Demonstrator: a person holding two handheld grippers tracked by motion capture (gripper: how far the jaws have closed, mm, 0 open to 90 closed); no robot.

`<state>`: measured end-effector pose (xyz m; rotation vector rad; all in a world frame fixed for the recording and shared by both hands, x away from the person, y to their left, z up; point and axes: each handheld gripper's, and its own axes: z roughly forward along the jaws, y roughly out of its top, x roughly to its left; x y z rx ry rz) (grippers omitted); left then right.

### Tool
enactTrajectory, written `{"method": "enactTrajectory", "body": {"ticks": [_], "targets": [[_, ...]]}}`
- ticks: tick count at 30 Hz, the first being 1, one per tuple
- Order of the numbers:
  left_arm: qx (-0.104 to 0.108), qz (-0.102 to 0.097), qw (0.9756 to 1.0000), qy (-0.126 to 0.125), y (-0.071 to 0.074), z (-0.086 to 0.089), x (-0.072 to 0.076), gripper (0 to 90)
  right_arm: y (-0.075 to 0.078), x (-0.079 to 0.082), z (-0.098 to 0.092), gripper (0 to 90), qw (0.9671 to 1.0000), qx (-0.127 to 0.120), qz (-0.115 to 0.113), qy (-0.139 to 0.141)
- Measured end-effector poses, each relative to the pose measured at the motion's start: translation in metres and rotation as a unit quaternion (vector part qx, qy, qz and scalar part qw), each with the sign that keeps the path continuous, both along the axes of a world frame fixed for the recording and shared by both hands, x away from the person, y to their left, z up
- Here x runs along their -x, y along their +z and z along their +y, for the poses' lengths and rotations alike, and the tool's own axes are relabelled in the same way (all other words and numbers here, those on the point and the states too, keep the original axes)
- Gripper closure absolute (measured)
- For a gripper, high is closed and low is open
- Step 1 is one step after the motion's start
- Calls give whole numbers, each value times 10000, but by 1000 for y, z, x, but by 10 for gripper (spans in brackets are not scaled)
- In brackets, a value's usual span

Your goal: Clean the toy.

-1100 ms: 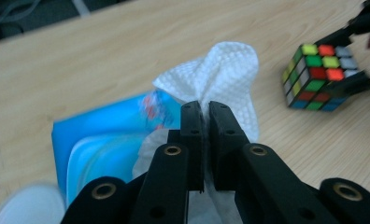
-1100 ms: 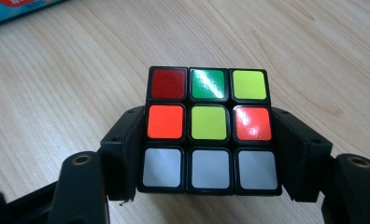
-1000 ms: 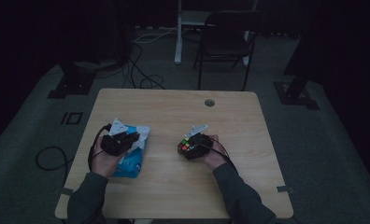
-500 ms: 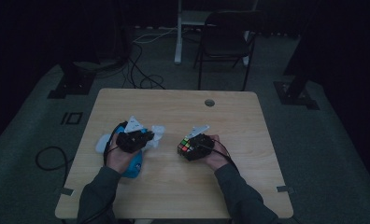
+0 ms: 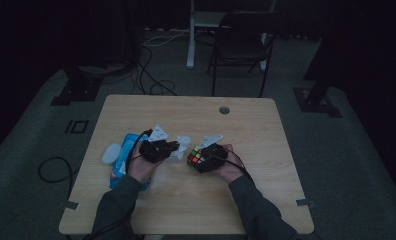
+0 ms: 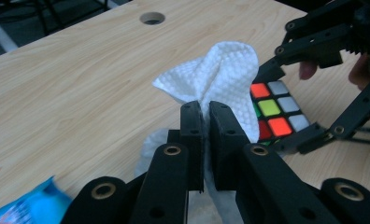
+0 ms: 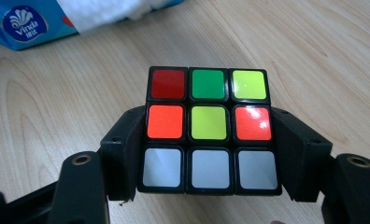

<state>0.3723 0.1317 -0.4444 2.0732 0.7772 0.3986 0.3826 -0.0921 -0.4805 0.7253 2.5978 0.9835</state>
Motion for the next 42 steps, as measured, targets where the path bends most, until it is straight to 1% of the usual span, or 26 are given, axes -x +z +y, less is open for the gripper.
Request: {"method": "enactTrajectory", "body": {"ticks": [5, 10, 11, 14, 17, 22, 29, 31, 34, 36, 38, 39, 40, 42], "targets": [[92, -1, 9998, -184, -4, -15, 0, 861, 2, 1, 1, 342, 10000, -7, -33, 21], [12, 40, 9995, -311, -10, -28, -2, 861, 3, 3, 2, 342, 10000, -58, -44, 55], [24, 43, 9995, -326, -10, -29, -2, 861, 3, 3, 1, 341, 9999, -47, -62, 85], [47, 60, 9993, -368, -11, -35, -3, 861, 4, 3, 2, 342, 9999, -83, -59, 44], [26, 68, 9991, -415, -13, -39, -3, 861, 4, 3, 2, 342, 9999, -103, -54, 43], [42, 105, 9989, -465, -14, -43, -3, 861, 3, 3, 2, 341, 9999, -67, -62, 43], [87, 137, 9982, -586, -14, -51, -2, 859, 2, 4, 3, 342, 9999, -111, -83, 85], [76, 158, 9979, -623, -13, -51, -3, 839, 2, 3, 3, 341, 9998, -108, -92, 101], [159, 169, 9981, -571, -11, -49, -3, 723, 2, 3, 1, 342, 9999, -120, -74, 79], [256, 164, 9980, -562, -8, -46, -2, 672, 1, 3, 0, 341, 9999, -128, -69, 79], [285, 156, 9979, -560, -6, -44, -2, 648, 1, 3, -1, 342, 9999, -129, -57, 56], [335, 152, 9977, -569, -4, -42, -1, 638, 1, 3, -1, 341, 9999, -141, -57, 55], [335, 152, 9977, -569, -4, -42, -1, 636, 1, 3, -1, 341, 9999, -141, -57, 55], [414, 110, 9976, -539, 0, -38, 0, 636, 1, 3, -2, 341, 9999, -148, -54, 47]]}}
